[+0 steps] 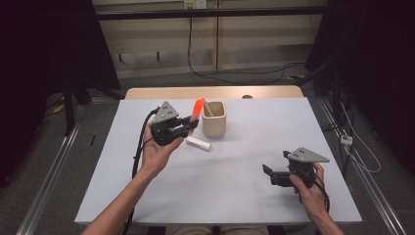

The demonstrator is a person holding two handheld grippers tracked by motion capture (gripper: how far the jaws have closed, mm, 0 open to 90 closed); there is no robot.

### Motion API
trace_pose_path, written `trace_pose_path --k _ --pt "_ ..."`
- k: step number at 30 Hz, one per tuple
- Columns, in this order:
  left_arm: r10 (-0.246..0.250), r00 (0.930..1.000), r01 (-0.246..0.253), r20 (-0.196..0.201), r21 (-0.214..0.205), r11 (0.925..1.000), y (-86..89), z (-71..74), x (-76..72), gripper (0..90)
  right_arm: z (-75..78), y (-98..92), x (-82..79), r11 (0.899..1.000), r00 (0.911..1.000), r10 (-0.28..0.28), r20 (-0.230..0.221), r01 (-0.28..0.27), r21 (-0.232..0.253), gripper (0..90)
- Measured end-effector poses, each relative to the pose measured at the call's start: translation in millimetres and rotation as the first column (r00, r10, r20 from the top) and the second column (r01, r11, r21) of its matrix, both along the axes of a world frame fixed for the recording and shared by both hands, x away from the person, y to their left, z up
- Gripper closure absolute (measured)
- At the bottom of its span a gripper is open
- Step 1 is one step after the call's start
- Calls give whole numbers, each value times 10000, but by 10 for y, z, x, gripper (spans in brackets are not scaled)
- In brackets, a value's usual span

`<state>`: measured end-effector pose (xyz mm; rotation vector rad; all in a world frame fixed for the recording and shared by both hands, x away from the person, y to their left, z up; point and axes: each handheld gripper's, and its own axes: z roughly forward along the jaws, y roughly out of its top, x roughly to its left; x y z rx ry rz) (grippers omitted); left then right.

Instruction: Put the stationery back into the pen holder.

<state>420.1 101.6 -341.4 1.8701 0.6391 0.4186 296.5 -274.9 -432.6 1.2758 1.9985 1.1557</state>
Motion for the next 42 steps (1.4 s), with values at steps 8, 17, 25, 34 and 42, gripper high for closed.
trace_pose_path --k 8,17,25,34,42 --pt "263 9995 -267 -153 -269 9993 -66 40 205 772 -32 -51 -90 9999 9999 -109 7 109 6 80" --pt "424 9989 -435 -208 -537 9976 -206 84 404 772 -46 -74 -76 9999 10000 -54 23 53 150 77" --pt "627 9979 -635 -167 -572 9963 -327 88 569 772 -60 -89 -134 9996 9999 22 -104 -19 281 67" --pt "746 9971 -756 -165 -678 9948 -476 103 673 772 -67 -97 -156 9995 9999 -54 -120 57 320 70" --pt "961 9950 -971 -259 -415 9944 -551 -31 756 772 -77 -96 -154 9995 9996 9 -281 0 320 66"
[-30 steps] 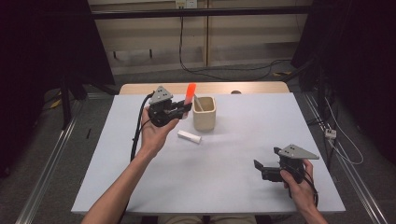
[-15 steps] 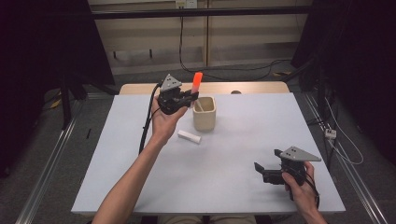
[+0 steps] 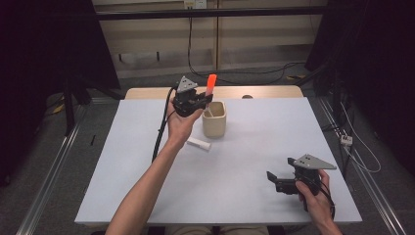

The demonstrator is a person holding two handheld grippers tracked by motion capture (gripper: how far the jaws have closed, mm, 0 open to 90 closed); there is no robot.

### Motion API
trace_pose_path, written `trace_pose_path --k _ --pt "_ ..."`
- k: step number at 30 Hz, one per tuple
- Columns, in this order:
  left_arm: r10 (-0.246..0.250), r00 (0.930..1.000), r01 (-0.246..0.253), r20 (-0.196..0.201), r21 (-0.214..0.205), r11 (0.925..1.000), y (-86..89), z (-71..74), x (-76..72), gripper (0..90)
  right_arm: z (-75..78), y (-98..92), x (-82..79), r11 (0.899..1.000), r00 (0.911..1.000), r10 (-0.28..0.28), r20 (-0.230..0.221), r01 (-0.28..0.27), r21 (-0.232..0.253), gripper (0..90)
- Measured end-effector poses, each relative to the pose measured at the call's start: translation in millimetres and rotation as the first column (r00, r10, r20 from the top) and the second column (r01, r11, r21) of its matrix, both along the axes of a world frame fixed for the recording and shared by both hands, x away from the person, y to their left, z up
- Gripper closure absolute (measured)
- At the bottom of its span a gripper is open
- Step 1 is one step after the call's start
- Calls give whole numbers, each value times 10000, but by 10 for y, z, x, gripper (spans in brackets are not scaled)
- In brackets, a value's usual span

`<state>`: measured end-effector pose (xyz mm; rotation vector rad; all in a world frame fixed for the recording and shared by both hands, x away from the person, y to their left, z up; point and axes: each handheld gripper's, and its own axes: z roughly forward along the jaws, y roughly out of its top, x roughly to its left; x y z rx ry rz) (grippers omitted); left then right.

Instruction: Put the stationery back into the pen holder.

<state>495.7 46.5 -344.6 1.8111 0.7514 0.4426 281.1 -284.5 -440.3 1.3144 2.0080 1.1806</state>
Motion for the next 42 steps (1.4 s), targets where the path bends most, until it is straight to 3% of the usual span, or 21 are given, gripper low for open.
trace_pose_path --k 4,6,11,14,21,23,31,39,42 --pt "-98 9999 98 -19 22 9999 -46 -53 25 772 0 3 -2 10000 10000 32 -1 -32 -2 66" --pt "-129 9997 123 -209 -247 9996 -68 -88 42 772 1 4 -4 10000 10000 37 21 -37 -10 66" --pt "-245 9997 247 -75 262 9994 -131 -183 76 772 5 9 -9 10000 10000 83 -8 -83 19 61" --pt "-372 9991 382 -226 415 9984 -147 -244 98 772 2 15 -8 9999 9999 109 -36 -109 -19 61" --pt "-416 9987 432 -285 584 9974 -171 -326 107 771 -2 15 -8 9998 9998 173 -35 -173 -100 62" --pt "-451 9981 467 -431 370 9982 -163 -353 103 771 -6 20 -11 9997 9998 198 -84 -199 -129 62" --pt "-607 9978 625 -254 795 9949 -192 -387 67 768 -17 25 -3 9997 9997 200 -152 -203 -168 71" --pt "-710 9975 705 40 747 9947 -151 -318 -13 606 -20 23 -4 9997 9996 195 -180 -197 -147 71" --pt "-789 9969 779 83 836 9935 -137 -286 -46 505 -20 28 -1 9995 9996 249 -139 -252 -169 70"
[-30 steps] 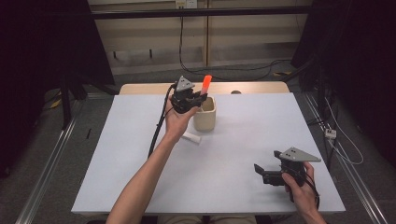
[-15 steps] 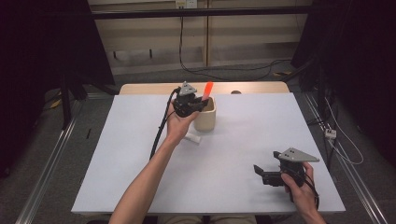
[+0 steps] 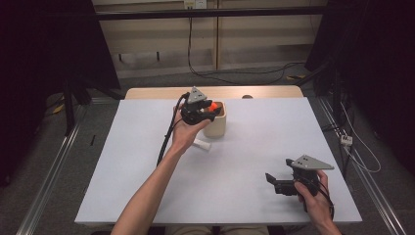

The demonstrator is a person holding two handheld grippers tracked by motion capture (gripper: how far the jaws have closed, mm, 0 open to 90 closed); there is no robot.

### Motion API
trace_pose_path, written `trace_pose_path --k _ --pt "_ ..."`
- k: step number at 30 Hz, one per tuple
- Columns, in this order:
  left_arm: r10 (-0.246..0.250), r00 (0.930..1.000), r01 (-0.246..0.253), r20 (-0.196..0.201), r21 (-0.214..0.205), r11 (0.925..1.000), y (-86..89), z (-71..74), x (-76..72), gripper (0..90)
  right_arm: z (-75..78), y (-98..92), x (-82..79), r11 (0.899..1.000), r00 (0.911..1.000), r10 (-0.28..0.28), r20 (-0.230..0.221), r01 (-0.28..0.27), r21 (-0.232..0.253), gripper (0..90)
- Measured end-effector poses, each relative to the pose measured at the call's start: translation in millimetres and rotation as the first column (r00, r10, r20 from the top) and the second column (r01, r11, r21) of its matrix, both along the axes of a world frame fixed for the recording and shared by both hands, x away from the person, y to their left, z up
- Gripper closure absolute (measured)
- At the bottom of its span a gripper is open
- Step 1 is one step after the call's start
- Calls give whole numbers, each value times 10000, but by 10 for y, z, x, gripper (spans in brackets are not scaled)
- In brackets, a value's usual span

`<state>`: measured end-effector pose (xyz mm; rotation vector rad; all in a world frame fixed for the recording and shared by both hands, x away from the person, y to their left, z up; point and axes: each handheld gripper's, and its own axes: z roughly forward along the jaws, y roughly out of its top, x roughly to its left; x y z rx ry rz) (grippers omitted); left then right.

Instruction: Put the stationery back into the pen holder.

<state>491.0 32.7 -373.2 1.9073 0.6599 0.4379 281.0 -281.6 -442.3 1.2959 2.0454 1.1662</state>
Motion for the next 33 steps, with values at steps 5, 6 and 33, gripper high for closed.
trace_pose_path --k 5,6,33 --pt "97 9999 -97 34 34 9999 63 47 -59 390 0 3 5 10000 10000 9 -6 -9 -6 70" --pt "106 9999 -107 26 72 9999 75 57 -70 360 -2 2 6 10000 10000 23 -32 -23 -19 70" --pt "493 9986 -482 -214 492 9976 570 95 -515 46 -12 22 62 9999 9999 54 -141 -56 -94 77"
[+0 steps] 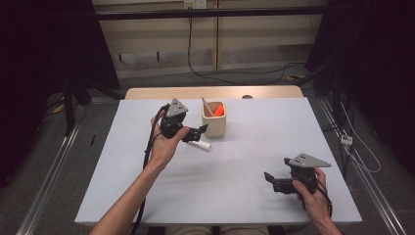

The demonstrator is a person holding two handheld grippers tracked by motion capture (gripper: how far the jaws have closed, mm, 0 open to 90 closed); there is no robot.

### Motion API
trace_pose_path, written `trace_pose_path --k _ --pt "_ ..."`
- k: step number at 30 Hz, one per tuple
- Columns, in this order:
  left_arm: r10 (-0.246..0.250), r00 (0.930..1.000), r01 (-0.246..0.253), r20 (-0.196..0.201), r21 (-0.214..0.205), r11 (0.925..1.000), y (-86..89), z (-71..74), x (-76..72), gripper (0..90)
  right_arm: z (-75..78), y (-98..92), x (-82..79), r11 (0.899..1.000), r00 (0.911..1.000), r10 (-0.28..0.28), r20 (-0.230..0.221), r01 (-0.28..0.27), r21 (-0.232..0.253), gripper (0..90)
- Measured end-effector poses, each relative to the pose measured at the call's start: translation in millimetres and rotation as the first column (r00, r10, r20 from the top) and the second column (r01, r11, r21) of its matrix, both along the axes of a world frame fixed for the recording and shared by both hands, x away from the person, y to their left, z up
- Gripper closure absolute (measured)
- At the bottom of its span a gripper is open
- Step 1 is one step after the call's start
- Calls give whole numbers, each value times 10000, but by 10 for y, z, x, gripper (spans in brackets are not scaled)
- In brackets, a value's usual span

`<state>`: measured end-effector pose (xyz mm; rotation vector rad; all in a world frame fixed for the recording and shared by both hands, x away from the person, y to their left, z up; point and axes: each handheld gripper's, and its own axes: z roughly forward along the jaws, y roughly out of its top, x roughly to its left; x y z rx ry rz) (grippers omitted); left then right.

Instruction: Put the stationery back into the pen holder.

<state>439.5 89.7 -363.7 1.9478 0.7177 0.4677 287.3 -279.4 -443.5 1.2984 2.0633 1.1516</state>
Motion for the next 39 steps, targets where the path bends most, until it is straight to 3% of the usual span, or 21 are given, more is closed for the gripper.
trace_pose_path --k 9,15,19,22,28,31,36,39 --pt "347 9985 -360 -435 -300 9989 291 -163 -170 51 2 6 -1 10000 10000 -28 -60 28 45 67" --pt "313 9976 -326 -612 -205 9993 402 -233 -311 52 14 28 11 9999 9999 88 -103 -87 121 75" --pt "423 9936 -466 -1047 -387 9982 495 -242 -444 54 35 39 15 9996 9996 244 -118 -242 161 71" --pt "460 9956 -482 -810 -254 9985 563 -250 -541 53 40 34 29 9995 9996 250 -109 -248 182 69" --pt "548 9930 -609 -1048 -558 9966 715 -369 -670 58 51 65 66 9986 9990 419 135 -423 308 79" --pt "749 9905 -804 -1156 -437 9958 766 -428 -685 60 67 104 114 9988 9993 366 60 -368 337 93" --pt "734 9913 -804 -1090 -613 9949 828 -453 -781 63 108 175 178 9978 9983 586 10 -586 315 95" --pt "765 9922 -819 -987 -513 9953 875 -451 -859 63 118 204 216 9973 9976 682 -100 -679 284 90"
